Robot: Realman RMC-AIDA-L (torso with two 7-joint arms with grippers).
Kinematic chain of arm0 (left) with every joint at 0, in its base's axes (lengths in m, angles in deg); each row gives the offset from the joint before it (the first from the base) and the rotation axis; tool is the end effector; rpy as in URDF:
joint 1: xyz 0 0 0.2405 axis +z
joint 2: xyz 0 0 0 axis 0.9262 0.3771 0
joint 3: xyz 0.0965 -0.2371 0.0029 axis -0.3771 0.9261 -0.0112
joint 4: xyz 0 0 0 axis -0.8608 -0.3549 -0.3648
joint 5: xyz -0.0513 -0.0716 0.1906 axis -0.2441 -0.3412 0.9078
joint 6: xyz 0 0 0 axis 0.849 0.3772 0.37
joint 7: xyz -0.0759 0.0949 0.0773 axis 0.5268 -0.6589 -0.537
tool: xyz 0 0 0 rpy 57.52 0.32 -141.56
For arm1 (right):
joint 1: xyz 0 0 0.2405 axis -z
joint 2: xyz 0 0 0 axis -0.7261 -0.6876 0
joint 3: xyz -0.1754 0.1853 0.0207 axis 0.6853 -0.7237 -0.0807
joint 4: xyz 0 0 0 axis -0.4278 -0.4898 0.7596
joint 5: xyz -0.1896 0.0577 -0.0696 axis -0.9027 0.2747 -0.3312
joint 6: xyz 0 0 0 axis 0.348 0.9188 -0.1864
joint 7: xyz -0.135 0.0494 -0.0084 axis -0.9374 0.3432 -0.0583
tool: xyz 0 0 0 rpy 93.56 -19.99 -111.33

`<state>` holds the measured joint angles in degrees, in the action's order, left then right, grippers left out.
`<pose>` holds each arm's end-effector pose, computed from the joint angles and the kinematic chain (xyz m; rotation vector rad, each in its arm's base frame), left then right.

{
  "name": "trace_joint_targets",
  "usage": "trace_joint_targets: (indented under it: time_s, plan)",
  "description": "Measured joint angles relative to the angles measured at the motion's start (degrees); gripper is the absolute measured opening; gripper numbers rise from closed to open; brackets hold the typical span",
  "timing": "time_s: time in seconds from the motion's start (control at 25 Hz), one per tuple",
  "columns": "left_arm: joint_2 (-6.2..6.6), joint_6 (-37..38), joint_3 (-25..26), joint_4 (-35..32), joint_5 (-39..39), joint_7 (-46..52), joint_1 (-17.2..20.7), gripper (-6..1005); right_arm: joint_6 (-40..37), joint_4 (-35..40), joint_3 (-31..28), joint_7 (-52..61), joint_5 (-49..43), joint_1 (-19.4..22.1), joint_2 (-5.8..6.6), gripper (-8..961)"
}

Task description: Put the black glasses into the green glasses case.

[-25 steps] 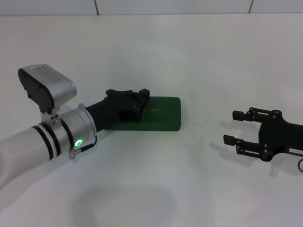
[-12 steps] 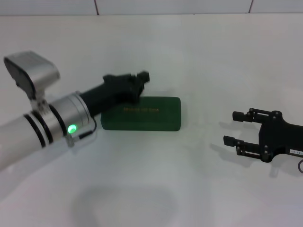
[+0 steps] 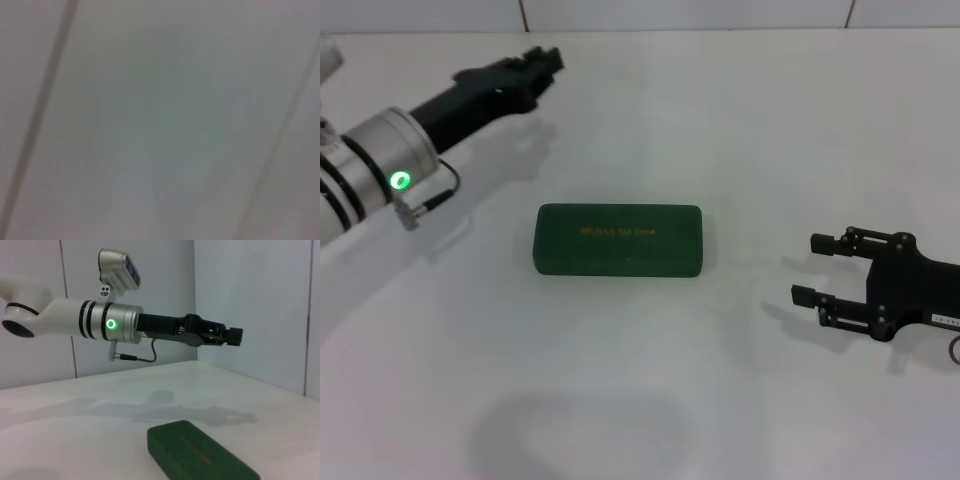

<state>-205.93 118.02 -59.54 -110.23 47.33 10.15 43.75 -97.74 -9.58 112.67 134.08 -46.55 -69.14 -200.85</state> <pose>-0.2628 0.3790 -0.0097 -2.0736 -0.9333 -0.9534 0.2889 0.2982 -0.0255 -2.6738 0.2738 0.7021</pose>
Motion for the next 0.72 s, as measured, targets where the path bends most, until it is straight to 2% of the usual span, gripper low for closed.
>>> trace_joint_targets:
  time_s: [0.2, 0.4, 0.52, 0.56, 0.6, 0.72]
  plan:
    - [-0.04, 0.47, 4.8, 0.03, 3.11, -0.87, 0.75, 311, 0.16, -0.05, -0.22, -0.21, 1.91, 0.07, 0.0, 653]
    - [0.78, 2.67, 5.21, -1.06, 7.84, -1.1, 2.28, 420, 0.29, -0.08, -1.94, -0.25, 2.08, -0.01, 0.0, 653]
    - [1.87, 7.27, 5.27, -2.56, 11.78, -2.14, 4.18, 486, -0.13, -0.08, -3.69, -0.26, 2.12, 0.16, 0.01, 653]
    - [2.56, 11.83, 5.76, -3.82, 14.52, -3.87, 5.9, 507, -0.46, -0.07, -4.06, -0.27, 2.13, 0.25, 0.09, 653]
    - [2.56, 11.83, 5.76, -3.82, 14.52, -3.87, 5.9, 529, -0.87, -0.02, -4.22, -0.29, 2.13, 0.35, 0.18, 653]
    - [3.23, 21.43, 8.77, -5.03, 18.86, -8.36, 8.72, 628, -3.99, 0.33, -4.3, -1.11, 2.12, 1.02, 0.95, 653]
